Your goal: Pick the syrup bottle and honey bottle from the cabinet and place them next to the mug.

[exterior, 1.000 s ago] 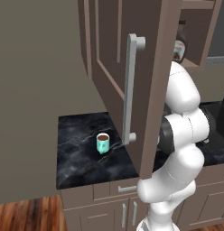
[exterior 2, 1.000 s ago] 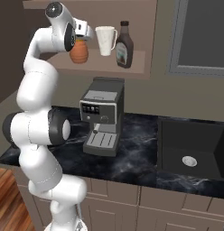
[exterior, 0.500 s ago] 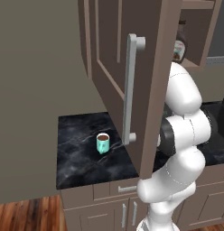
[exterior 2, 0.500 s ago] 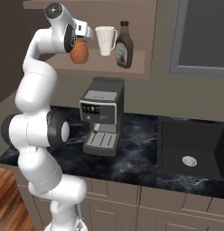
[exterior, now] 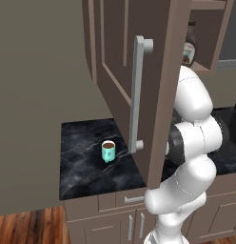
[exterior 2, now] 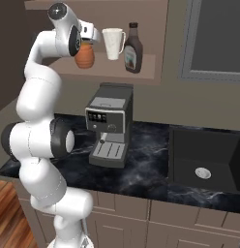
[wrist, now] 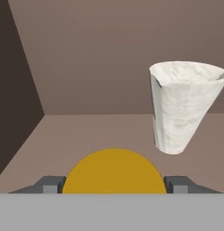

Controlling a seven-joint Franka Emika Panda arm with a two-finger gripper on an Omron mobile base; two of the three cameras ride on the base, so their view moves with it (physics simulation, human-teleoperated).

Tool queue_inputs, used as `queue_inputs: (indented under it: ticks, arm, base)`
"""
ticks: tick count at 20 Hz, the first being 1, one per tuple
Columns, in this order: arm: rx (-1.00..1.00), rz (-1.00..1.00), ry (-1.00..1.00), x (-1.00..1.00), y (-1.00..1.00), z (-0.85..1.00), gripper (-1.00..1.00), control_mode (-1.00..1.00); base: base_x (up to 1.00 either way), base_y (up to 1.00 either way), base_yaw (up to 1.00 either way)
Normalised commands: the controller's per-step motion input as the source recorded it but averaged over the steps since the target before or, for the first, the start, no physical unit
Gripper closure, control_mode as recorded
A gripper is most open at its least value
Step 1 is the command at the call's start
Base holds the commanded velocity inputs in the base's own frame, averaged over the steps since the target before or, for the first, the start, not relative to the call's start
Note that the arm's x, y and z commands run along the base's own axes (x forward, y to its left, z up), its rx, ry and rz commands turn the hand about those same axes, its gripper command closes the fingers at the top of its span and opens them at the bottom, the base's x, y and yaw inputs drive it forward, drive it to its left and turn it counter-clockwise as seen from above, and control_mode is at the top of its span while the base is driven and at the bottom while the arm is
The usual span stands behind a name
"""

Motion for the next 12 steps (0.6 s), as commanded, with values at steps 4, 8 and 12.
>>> queue_inputs:
  ticks: [4,8,12]
  arm:
    - [0.0,0.0,0.0,0.0,0.0,-0.01,1.0,-1.0]
    - [0.0,0.0,0.0,-0.07,0.0,-0.04,1.0,-1.0]
    - [0.0,0.0,-0.01,-0.44,0.0,-0.02,1.0,-1.0]
  base:
    - [0.0,0.0,0.0]
    - [0.0,0.0,0.0]
    - [0.0,0.0,0.0]
